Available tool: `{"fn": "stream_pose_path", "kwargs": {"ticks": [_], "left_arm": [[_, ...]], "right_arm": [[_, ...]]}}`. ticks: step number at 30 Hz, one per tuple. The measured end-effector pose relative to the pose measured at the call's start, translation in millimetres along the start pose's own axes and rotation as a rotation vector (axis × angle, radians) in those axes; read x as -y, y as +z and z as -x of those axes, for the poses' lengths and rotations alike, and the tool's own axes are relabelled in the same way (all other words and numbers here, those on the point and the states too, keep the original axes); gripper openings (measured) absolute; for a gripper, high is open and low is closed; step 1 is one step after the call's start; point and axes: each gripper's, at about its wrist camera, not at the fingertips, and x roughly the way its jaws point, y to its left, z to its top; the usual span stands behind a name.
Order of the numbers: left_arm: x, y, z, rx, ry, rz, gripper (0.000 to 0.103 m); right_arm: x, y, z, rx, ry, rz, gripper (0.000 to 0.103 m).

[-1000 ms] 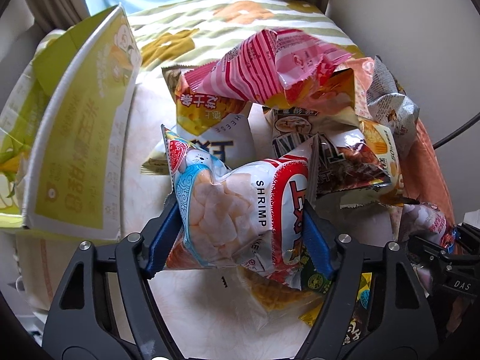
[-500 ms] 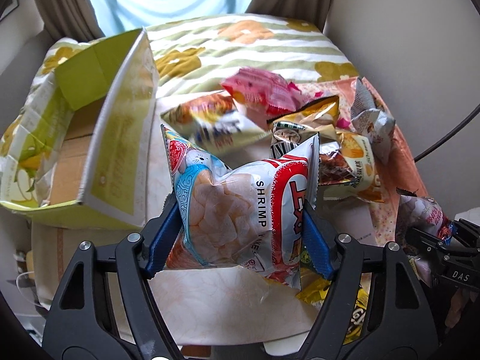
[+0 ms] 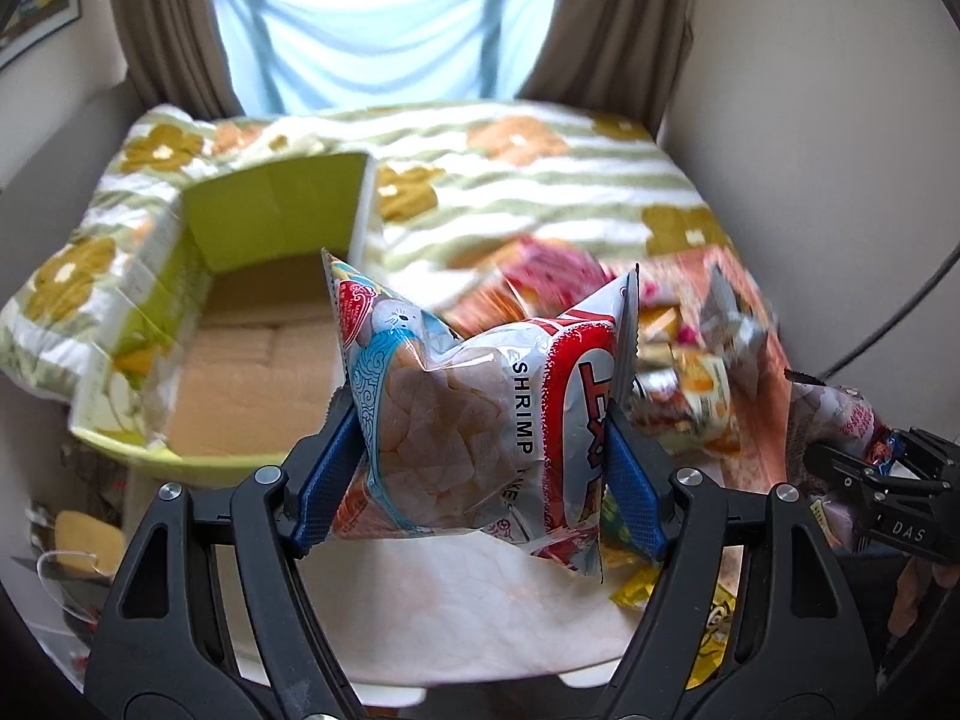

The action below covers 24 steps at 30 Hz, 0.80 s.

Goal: Organize snacks
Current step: 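Carry both bags over the yellow box and open both tools to drop them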

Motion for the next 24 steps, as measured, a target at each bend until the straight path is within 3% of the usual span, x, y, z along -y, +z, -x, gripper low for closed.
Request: {"fn": "stream_pose_path", "kwargs": {"ticks": [9, 17, 24], "left_arm": [[-94.6, 44.5, 31.4, 0.092, 0.014, 0.016, 0.073], [-194.2, 65.7, 22.2, 0.067, 0.007, 0.000, 0.073], [-249.6, 72.0, -23.0, -0.032, -0.016, -0.053, 0.073]], "right_arm": [[-93.1, 55.1, 17.3, 0.134, 0.015, 0.071, 0.061], [-195.2, 87.9, -0.9, 0.186, 0.042, 0.088, 0.061], [-268.2, 104.6, -40.5, 0.162, 0.073, 0.080, 0.061]]}}
